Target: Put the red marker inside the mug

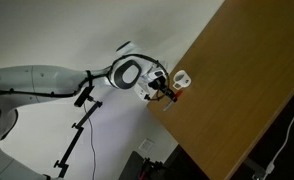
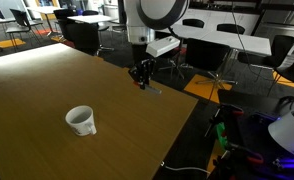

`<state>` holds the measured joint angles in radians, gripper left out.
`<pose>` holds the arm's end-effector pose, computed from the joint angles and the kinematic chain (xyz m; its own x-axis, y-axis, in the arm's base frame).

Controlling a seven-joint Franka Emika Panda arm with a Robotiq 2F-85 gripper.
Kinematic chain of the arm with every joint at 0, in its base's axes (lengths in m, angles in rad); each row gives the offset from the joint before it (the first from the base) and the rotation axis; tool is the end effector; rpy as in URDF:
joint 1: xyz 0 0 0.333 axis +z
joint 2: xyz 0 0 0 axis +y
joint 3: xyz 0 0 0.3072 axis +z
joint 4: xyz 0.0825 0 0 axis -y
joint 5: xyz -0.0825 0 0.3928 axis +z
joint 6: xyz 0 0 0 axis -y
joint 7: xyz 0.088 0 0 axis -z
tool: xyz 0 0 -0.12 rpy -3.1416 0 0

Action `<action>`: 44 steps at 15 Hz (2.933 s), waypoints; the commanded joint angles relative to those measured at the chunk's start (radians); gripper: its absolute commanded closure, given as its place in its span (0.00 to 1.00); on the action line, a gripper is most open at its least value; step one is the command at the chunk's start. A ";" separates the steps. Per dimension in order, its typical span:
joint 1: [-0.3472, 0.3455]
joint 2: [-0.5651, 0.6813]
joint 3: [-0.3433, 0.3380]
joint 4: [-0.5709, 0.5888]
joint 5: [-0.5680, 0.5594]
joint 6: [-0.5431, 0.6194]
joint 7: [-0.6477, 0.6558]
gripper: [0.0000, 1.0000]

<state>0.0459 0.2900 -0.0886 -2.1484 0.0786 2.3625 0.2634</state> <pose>0.5622 -0.0228 0.2318 0.9326 -0.3522 -0.0788 -0.3537 -0.9353 -0.0052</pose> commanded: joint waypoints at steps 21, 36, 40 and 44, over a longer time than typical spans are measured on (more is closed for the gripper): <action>-0.066 -0.002 0.020 0.039 -0.052 0.077 -0.197 0.94; -0.280 0.016 0.204 0.108 0.288 0.021 -1.205 0.94; -0.268 0.015 0.206 0.117 0.376 -0.038 -1.346 0.94; -0.247 0.016 0.187 0.098 0.358 -0.003 -1.321 0.75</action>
<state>-0.2167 0.3061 0.1145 -2.0516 0.4305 2.3625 -1.0551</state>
